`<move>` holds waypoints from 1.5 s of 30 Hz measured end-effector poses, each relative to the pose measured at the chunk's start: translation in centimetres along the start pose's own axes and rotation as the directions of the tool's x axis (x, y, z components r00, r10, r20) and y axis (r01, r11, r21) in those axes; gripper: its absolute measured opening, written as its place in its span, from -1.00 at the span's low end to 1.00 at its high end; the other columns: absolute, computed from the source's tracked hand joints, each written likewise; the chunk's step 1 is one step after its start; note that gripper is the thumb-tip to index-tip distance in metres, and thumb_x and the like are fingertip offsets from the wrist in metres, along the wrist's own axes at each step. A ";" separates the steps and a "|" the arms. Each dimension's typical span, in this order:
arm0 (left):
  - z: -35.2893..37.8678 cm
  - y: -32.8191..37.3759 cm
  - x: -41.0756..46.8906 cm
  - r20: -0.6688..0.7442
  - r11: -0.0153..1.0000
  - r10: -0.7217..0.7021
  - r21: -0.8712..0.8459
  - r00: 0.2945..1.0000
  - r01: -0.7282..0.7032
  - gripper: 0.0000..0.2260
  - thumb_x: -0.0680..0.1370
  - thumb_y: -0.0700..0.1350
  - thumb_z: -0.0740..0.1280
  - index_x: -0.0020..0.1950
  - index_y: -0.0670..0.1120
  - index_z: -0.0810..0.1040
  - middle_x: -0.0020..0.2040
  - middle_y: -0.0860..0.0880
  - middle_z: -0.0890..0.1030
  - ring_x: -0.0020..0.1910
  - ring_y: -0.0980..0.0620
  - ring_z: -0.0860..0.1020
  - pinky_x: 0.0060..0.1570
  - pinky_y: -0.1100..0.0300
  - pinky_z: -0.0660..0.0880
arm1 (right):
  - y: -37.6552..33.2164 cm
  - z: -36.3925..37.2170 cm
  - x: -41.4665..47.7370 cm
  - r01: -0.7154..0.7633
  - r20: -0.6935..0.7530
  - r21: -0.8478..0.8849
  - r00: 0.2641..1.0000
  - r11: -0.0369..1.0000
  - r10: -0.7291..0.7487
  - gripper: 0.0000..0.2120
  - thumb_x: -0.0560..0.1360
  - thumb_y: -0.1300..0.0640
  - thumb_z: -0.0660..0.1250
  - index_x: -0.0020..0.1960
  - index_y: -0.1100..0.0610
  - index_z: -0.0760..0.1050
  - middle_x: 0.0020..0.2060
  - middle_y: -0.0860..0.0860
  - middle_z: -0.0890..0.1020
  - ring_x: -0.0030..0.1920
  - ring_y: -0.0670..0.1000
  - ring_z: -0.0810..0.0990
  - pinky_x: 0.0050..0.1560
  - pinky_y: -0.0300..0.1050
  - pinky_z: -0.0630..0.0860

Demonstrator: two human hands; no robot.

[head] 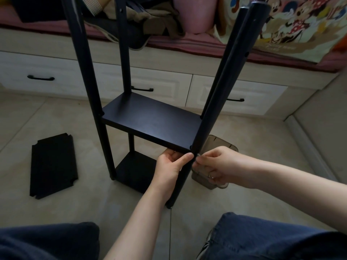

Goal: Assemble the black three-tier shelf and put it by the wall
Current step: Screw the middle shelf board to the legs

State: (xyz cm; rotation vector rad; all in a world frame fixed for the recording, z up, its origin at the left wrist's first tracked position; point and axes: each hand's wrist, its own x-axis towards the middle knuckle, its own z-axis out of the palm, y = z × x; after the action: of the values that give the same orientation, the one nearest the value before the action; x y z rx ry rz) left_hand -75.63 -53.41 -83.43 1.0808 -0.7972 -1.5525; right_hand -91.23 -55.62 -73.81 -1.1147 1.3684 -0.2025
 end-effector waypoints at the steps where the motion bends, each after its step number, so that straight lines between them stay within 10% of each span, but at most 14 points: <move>1: 0.0 0.0 -0.1 0.001 1.000 0.006 -0.005 1.000 -0.006 -0.70 0.39 0.02 0.51 0.09 -0.01 0.68 0.06 -0.07 0.73 0.10 -0.04 0.69 0.08 0.11 0.60 | -0.1 0.0 0.0 0.005 0.022 0.047 1.000 0.999 -0.006 -0.76 0.63 0.10 0.29 0.05 0.27 0.62 -0.45 -0.01 0.30 -0.45 -0.07 0.28 -0.44 -0.25 0.40; 6: 0.1 0.3 -0.3 0.002 0.999 0.029 -0.016 1.000 -0.029 -0.75 0.39 0.01 0.50 0.03 -0.01 0.72 0.05 -0.10 0.73 0.09 -0.06 0.70 0.06 0.15 0.61 | 0.0 -0.1 0.1 0.021 0.052 0.091 0.998 0.996 -0.026 -0.87 0.60 0.22 0.32 0.00 0.24 0.63 -0.45 -0.01 0.40 -0.41 -0.05 0.41 -0.16 -0.15 0.57; 12: 0.1 0.5 -0.3 0.040 0.998 -0.008 -0.066 0.999 0.010 -0.82 0.41 -0.03 0.49 -0.01 0.01 0.74 0.05 -0.13 0.73 0.11 -0.10 0.69 0.09 0.13 0.60 | 0.6 -0.5 0.5 0.105 -0.008 -0.113 0.994 0.988 -0.107 -0.81 0.57 0.12 0.37 -0.17 0.14 0.67 -0.46 0.01 0.51 -0.46 -0.10 0.46 -0.42 -0.31 0.44; 18: -0.2 0.4 -0.4 0.085 0.995 -0.067 -0.071 0.994 0.073 -0.81 0.41 0.00 0.51 0.00 0.02 0.74 0.08 -0.14 0.71 0.15 -0.12 0.67 0.28 -0.07 0.51 | 0.6 -0.7 0.7 0.286 0.014 -0.633 0.933 0.720 -0.359 -0.72 0.57 0.01 0.36 -0.28 0.09 0.61 -0.42 -0.17 0.65 -0.41 -0.23 0.56 -0.37 -0.42 0.39; 30: 0.2 0.8 -0.5 0.079 0.992 -0.060 -0.108 0.995 0.068 -0.86 0.41 -0.08 0.46 -0.07 0.05 0.76 0.04 -0.10 0.73 0.09 -0.06 0.69 0.11 0.12 0.59 | 1.0 -0.8 1.1 0.294 -0.007 -0.743 0.895 0.602 -0.446 -0.70 0.62 0.04 0.29 -0.28 0.01 0.59 -0.42 -0.17 0.64 -0.34 -0.28 0.59 -0.29 -0.47 0.39; 45: -0.2 0.6 0.2 0.069 0.996 -0.023 -0.089 0.997 0.029 -0.83 0.44 -0.03 0.49 0.01 0.05 0.74 0.09 -0.11 0.72 0.15 -0.08 0.67 0.19 0.00 0.51 | 0.6 0.1 0.4 0.201 -0.022 -0.930 0.804 0.307 -0.595 -0.73 0.64 -0.10 0.19 -0.06 0.03 0.56 -0.22 -0.04 0.63 -0.20 0.03 0.63 -0.14 0.01 0.60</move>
State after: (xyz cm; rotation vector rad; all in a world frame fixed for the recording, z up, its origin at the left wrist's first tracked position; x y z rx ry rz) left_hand -75.27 -53.79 -82.98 0.9811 -0.7544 -1.6390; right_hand -91.32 -55.55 -74.51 -2.5157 1.5062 -0.0041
